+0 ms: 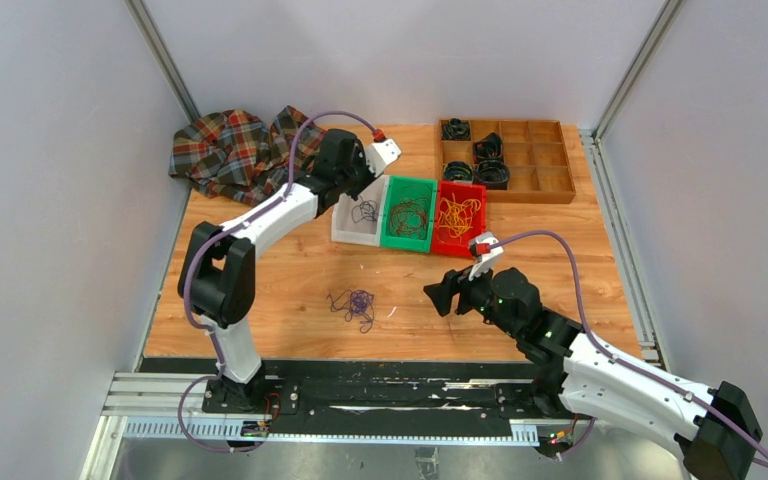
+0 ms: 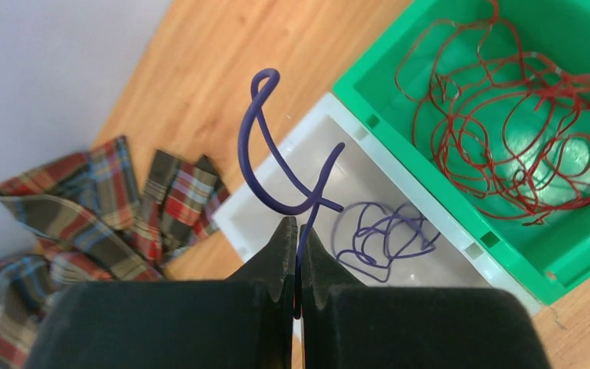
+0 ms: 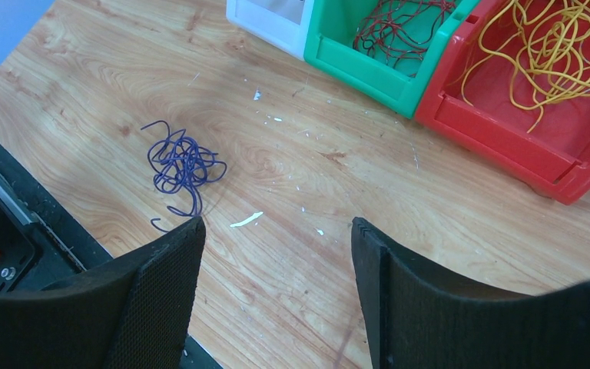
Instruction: Untangle the cables
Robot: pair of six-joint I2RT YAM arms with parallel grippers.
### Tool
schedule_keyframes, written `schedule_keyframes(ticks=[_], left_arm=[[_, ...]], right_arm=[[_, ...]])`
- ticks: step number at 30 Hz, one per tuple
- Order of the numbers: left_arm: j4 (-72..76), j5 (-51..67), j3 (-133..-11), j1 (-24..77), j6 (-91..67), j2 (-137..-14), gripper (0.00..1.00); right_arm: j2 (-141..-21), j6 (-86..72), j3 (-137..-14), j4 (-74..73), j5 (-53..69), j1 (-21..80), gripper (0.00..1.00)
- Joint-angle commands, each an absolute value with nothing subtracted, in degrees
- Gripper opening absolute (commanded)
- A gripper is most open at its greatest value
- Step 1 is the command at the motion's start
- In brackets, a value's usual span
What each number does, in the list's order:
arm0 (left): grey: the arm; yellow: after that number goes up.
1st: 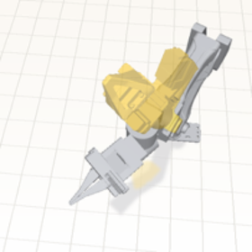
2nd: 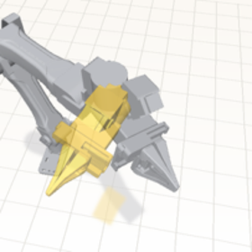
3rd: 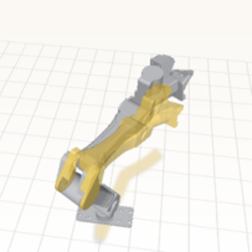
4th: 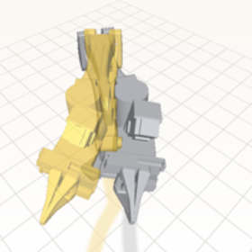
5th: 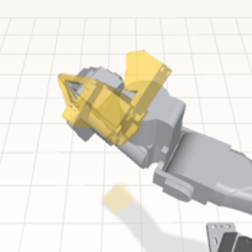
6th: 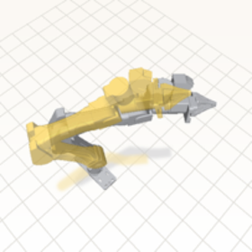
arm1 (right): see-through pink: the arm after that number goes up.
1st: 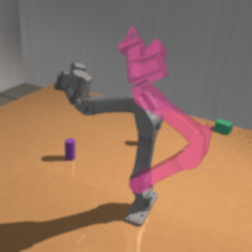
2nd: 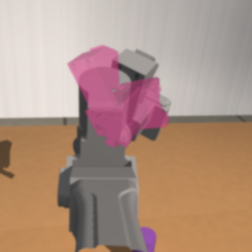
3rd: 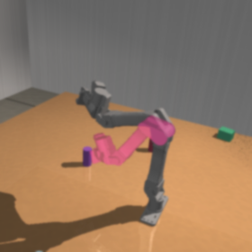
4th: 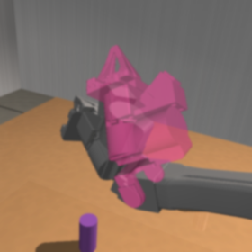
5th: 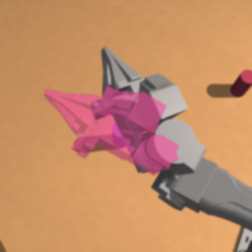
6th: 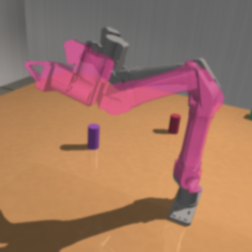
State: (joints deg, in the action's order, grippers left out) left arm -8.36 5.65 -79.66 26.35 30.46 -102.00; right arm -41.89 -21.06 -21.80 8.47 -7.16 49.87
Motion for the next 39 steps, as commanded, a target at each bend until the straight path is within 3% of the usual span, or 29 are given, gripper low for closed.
schedule_keyframes(ticks=[1, 5, 7, 14, 16, 21, 28, 39], left_arm=[[-5.9, 5.1, -78.8, 26.3, 32.1, -105.0, 0.0], [-5.8, 4.1, -78.5, 26.2, 33.3, -107.1, 0.01], [-9.2, 4.8, -80.4, 26.2, 33.4, -108.0, 0.06], [-25.2, 10.1, -91.1, 25.2, 32.6, -106.8, 0.74], [-30.1, 14.2, -93.5, 24.1, 32.2, -105.5, 0.85], [-33.0, 17.9, -95.1, 22.8, 31.9, -101.7, 0.86], [-34.2, 26.3, -91.6, 24.0, 38.7, -102.1, 0.81], [-49.3, 32.4, -110.4, 28.2, 57.1, -118.0, 0.75]], right_arm=[[-41.8, -20.8, -23.7, 7.2, -8.8, 48.9, 0.69], [-43.3, -20.6, -24.8, 7.2, -8.2, 48.4, 0.69], [-44.0, -20.5, -25.4, 7.2, -7.7, 48.2, 0.69], [-44.7, -19.9, -27.1, 6.7, -7.3, 47.6, 0.69], [-44.6, -19.7, -27.5, 6.3, -7.2, 47.4, 0.69], [-44.3, -19.7, -27.5, 6.1, -6.9, 47.2, 0.68], [-44.0, -20.9, -27.0, 5.3, -6.8, 47.2, 0.68], [-44.5, -20.8, -27.6, 3.5, -8.1, 46.9, 0.68]])
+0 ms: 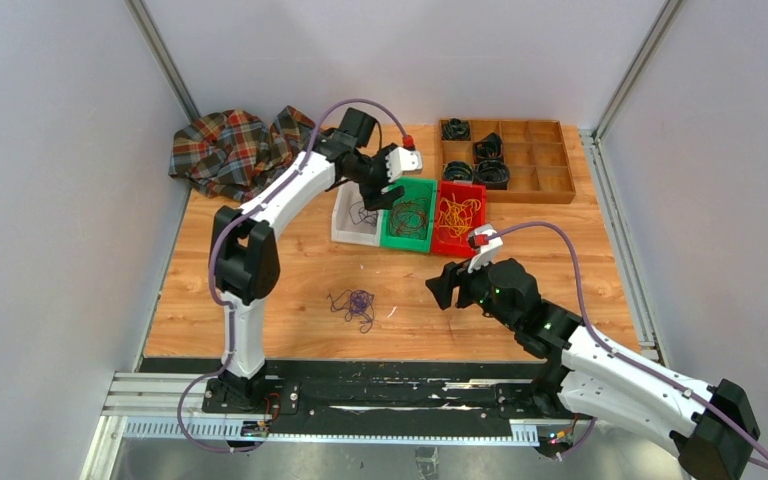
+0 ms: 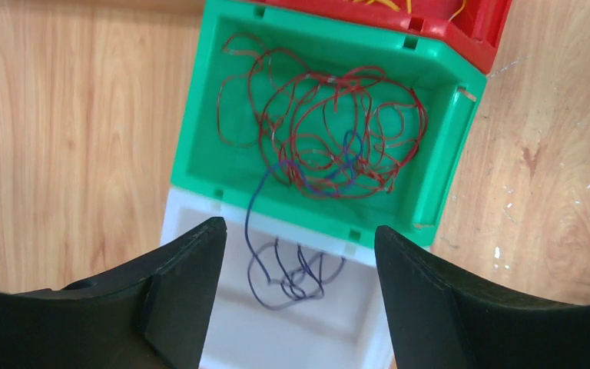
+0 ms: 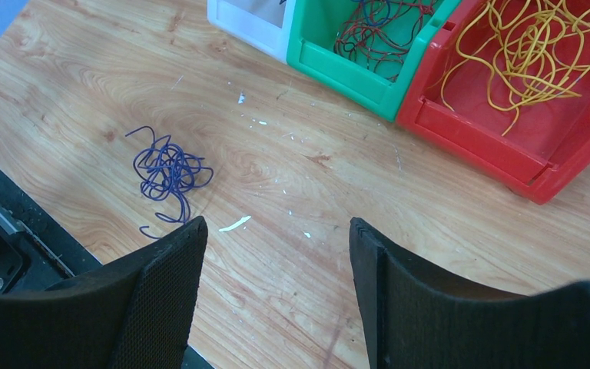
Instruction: Untangle the cables
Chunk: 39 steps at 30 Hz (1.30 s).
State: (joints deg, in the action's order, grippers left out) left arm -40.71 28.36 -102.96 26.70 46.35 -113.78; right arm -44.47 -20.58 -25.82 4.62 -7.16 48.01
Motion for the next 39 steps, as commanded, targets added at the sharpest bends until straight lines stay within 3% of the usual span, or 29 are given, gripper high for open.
schedule_keyframes(ticks=[1, 11, 18, 22, 29, 39], left_arm=[[-50.6, 32.8, -112.4, 28.3, 58.7, -119.4, 0.75], [-55.0, 30.3, -118.6, 29.4, 71.5, -127.0, 0.69], [-55.1, 28.6, -122.4, 29.5, 72.9, -130.2, 0.58], [-54.9, 28.6, -124.2, 29.5, 72.3, -131.6, 0.41], [-55.0, 27.3, -122.5, 29.3, 72.1, -128.9, 0.01], [-55.0, 32.4, -117.7, 23.7, 64.8, -119.4, 0.01]], right_arm=[[-44.6, -20.8, -27.7, 3.3, -8.1, 46.8, 0.68], [-45.3, -20.4, -28.5, 2.2, -7.1, 44.8, 0.67], [-46.1, -20.8, -29.0, 2.1, -4.3, 42.8, 0.63], [-45.9, -21.3, -29.0, 1.8, -3.9, 42.2, 0.61], [-44.9, -21.7, -28.8, 1.0, -3.6, 41.2, 0.58], [-43.6, -22.1, -28.2, 1.1, -2.6, 39.8, 0.55]])
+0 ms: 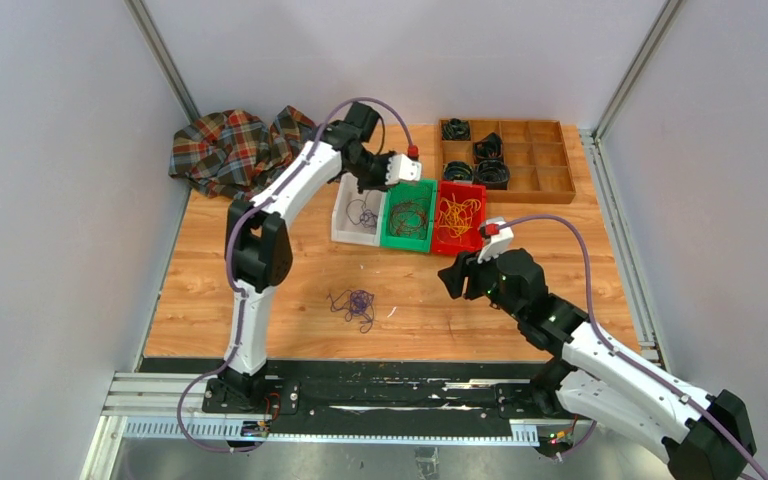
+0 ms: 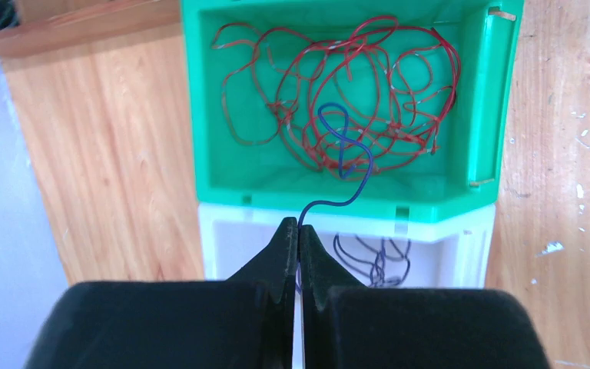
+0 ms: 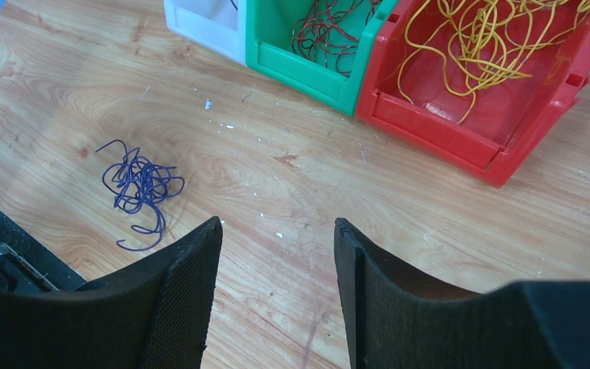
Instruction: Untangle the cables
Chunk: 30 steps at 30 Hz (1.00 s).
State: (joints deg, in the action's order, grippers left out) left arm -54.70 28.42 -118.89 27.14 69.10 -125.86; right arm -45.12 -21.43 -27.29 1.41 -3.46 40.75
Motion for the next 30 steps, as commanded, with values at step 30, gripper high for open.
schedule_keyframes(ticks=[30], left_arm=[[-13.4, 8.1, -90.1, 24.4, 42.5, -116.5, 0.15]], right_arm=[[-42.6, -23.9, -25.3, 2.3, -2.2, 38.5, 0.54]])
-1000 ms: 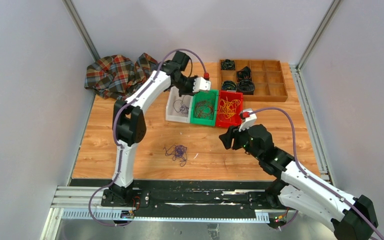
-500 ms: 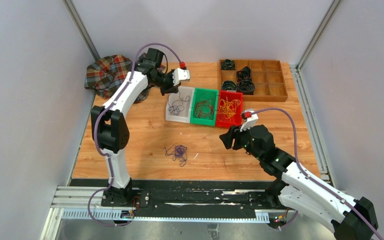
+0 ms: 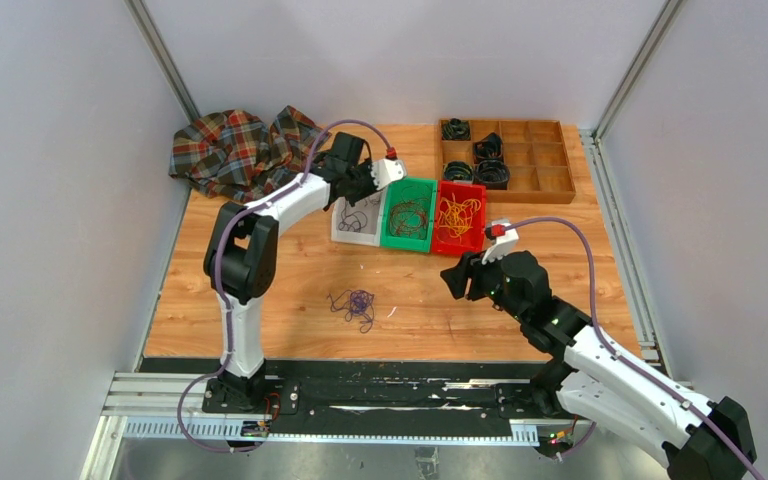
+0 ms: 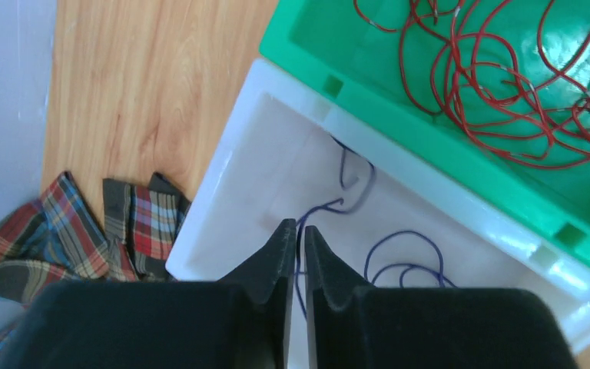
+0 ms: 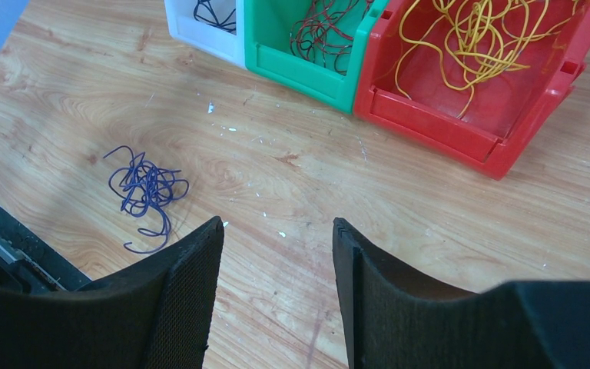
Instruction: Untangle the cables
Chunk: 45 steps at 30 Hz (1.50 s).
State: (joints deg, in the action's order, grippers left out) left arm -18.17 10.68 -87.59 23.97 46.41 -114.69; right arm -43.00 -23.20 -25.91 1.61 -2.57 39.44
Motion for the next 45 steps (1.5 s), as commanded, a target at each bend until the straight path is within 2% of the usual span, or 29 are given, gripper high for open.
schedule_keyframes(ticks=[1, 3, 7, 15, 19, 23, 26, 29, 35, 45], left_arm=[[-14.3, 8.4, -91.0, 24.5, 41.9, -117.0, 0.21], [-16.3, 9.0, -92.5, 24.4, 42.0, -117.6, 0.33], [-17.6, 6.8, -93.2, 24.4, 42.2, -116.2, 0.65], [-30.1, 11.4, -96.4, 23.1, 42.3, -108.1, 0.97], [-46.1, 18.7, -97.9, 22.6, 44.0, -103.8, 0.99], [-53.8, 28.4, -86.3, 22.6, 48.7, -95.4, 0.98], [-54.0, 33.8, -74.2, 23.0, 52.0, -88.7, 0.97], [-54.0, 36.6, -68.5, 23.8, 53.0, -86.9, 0.94], [-53.6, 42.1, -67.0, 25.8, 47.2, -90.3, 0.83], [-43.1, 37.9, -60.5, 27.5, 36.2, -91.4, 0.73]], right_arm=[[-42.6, -23.9, -25.3, 2.2, -2.2, 38.4, 0.54], [-42.3, -23.8, -25.3, 2.3, -2.1, 38.4, 0.54], [-41.6, -23.6, -25.4, 2.1, -1.7, 38.2, 0.52], [-41.6, -24.0, -25.1, 3.0, -0.8, 38.2, 0.52], [-42.1, -24.4, -24.7, 3.8, -0.1, 38.2, 0.54], [-42.0, -24.8, -23.2, 5.3, 0.5, 38.2, 0.55], [-42.5, -24.9, -22.5, 6.0, 1.4, 38.2, 0.56], [-43.2, -24.7, -22.5, 6.1, 2.1, 38.2, 0.54], [-43.3, -25.3, -22.5, 5.7, 2.7, 38.3, 0.52], [-42.8, -25.7, -22.5, 4.8, 2.5, 38.2, 0.52]])
